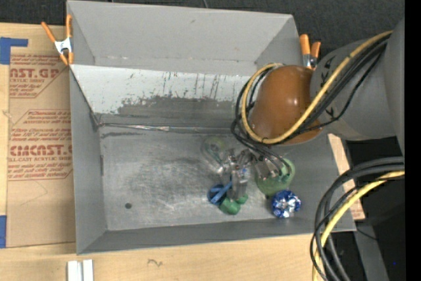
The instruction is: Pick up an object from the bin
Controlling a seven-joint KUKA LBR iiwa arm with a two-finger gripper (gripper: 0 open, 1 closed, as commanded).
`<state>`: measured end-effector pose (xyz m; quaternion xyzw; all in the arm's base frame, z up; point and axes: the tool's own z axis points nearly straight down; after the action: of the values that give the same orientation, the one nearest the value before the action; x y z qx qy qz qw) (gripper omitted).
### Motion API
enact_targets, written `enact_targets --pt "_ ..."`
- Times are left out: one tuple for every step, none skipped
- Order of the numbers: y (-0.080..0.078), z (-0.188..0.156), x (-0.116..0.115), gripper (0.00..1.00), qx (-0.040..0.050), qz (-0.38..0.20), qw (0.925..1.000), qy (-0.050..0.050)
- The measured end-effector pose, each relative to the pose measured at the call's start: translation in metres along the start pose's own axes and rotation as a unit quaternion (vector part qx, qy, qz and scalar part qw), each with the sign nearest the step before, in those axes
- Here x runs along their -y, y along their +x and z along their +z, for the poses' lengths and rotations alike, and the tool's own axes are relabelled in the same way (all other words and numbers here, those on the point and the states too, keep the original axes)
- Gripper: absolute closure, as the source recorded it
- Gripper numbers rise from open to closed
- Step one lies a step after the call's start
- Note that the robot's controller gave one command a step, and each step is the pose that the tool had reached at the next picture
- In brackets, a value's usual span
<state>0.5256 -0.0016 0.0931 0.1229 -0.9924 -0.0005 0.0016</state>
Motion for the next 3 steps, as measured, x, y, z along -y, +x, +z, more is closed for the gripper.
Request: enact_targets --pt "0.014 -0.118 0.009 1.00 0.0045 -0.200 0.9798 0.002" --pt "0.015 -0.116 0.008 0.00 0.0027 -0.199 0.9799 0.001" --pt "0.021 0.024 0.017 0.00 0.0039 -0.224 0.9746 0.000"
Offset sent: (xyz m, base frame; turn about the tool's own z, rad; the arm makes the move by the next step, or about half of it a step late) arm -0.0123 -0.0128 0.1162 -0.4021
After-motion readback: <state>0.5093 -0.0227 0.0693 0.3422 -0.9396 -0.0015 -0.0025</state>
